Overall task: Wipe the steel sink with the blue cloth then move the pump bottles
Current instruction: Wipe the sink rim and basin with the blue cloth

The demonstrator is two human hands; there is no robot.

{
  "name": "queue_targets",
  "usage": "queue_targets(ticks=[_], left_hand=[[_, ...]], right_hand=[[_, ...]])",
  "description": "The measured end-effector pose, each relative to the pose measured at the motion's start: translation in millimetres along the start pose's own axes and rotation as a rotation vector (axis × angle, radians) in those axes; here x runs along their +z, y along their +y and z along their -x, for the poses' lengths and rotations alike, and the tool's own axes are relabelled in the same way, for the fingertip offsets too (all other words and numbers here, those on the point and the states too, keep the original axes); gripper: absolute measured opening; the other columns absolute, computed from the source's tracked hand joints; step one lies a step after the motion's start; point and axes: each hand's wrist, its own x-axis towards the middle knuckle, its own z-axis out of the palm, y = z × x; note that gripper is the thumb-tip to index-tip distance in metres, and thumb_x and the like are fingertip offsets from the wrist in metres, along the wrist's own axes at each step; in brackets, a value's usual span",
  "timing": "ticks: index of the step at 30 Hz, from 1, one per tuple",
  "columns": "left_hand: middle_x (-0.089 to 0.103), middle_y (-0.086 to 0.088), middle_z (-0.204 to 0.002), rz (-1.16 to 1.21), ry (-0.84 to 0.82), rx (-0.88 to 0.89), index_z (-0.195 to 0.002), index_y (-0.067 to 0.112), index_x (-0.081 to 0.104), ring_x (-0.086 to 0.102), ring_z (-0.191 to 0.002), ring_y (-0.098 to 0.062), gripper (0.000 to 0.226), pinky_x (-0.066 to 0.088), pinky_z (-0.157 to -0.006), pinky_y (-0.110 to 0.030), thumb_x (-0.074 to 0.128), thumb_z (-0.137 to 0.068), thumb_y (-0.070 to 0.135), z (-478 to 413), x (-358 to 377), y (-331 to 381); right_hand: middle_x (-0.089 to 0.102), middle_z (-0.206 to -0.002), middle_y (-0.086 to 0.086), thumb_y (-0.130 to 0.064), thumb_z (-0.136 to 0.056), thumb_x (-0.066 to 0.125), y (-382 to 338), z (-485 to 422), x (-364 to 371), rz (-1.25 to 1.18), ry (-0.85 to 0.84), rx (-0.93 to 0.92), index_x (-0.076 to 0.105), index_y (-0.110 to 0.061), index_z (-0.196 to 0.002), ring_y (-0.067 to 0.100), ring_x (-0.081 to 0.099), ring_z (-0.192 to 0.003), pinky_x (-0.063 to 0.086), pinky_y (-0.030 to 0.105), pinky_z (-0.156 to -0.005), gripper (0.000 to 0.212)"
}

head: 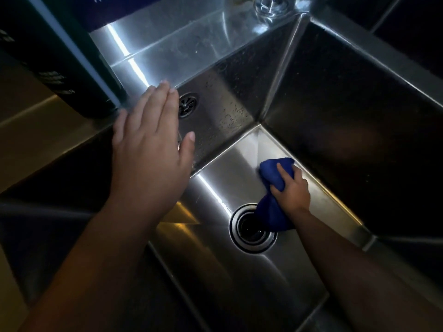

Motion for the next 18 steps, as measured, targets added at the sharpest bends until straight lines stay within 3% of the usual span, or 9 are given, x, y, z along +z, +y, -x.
queue_targets(ticks=[4, 9, 18], left_hand=[[0.039, -0.018, -0.141, 0.021, 0.001, -0.011, -0.134, -0.001, 0.039, 0.030, -0.131, -0.031, 0.056, 0.017, -0.104, -0.052, 0.046, -0.085, 0.025, 0, 0, 1], [0.038, -0.018, -0.142, 0.032, -0.007, -0.015, -0.135, -0.001, 0.038, 0.028, -0.132, -0.030, 0.056, 0.015, -0.104, -0.050, 0.046, -0.085, 0.025, 0, -1, 2], [0.039, -0.018, -0.141, 0.021, 0.003, -0.009, -0.134, -0.001, 0.040, 0.029, -0.131, -0.031, 0.056, 0.017, -0.104, -0.052, 0.047, -0.084, 0.024, 0, 0, 2]], right_hand=[[0.024, -0.150, 0.016, -0.023, -0.080, 0.066, 40, 34, -6, -0.037, 0.068, 0.132, 0.036, -0.026, -0.139, 0.043, 0.035, -0.125, 0.034, 0.045, -0.102, 0.066], [0.015, -0.154, 0.011, -0.024, -0.084, 0.062, 48, 78, 4, -0.104, 0.106, 0.332, 0.028, -0.028, -0.142, 0.039, 0.029, -0.129, 0.028, 0.041, -0.106, 0.068], [0.017, -0.153, 0.011, -0.026, -0.085, 0.060, 36, 47, -7, -0.063, 0.103, 0.264, 0.028, -0.028, -0.143, 0.040, 0.031, -0.126, 0.033, 0.043, -0.102, 0.066]])
